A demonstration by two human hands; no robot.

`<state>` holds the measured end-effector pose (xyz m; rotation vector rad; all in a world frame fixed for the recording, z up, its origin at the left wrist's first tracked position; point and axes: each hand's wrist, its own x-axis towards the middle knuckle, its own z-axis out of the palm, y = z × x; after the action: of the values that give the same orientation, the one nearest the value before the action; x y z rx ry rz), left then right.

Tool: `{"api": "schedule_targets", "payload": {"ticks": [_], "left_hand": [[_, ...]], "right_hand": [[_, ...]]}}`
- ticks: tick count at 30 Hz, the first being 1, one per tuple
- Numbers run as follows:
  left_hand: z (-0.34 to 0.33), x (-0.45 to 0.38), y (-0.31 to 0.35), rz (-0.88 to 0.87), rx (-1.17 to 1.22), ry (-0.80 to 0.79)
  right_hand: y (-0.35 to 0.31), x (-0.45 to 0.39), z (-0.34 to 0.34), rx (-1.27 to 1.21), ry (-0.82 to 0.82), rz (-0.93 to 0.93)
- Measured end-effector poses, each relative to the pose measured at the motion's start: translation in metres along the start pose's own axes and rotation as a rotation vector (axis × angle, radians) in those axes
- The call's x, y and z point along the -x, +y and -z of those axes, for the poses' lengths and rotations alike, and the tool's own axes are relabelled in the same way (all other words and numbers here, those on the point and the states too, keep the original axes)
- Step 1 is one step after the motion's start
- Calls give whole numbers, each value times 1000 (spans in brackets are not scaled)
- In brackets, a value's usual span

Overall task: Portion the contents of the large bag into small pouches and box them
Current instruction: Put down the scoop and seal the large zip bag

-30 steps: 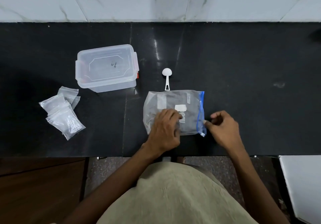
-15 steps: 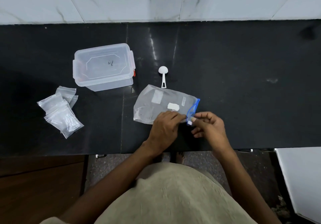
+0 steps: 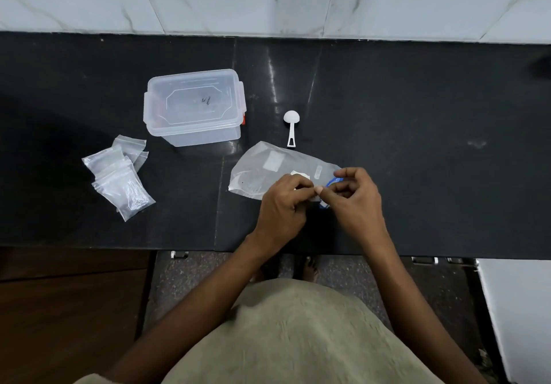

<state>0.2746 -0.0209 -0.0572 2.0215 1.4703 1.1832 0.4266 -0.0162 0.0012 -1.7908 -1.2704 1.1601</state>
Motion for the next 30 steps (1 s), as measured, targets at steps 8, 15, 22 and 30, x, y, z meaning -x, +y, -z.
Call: {"api": "schedule_targets", "payload": {"ticks": [8,15,22,30], "left_hand": [[7,4,4,174,-13,27],[18,-3,-1,356,136,72],[16,-6,4,306,79,97],[13,-9,2,292,141,73]], "right_hand": [[4,-2,0,-323,-19,-162],[5,-4,27,-392,-164,-9],[7,-2,19,-280,-89,74],[11,-3,1,91,10,287]]}}
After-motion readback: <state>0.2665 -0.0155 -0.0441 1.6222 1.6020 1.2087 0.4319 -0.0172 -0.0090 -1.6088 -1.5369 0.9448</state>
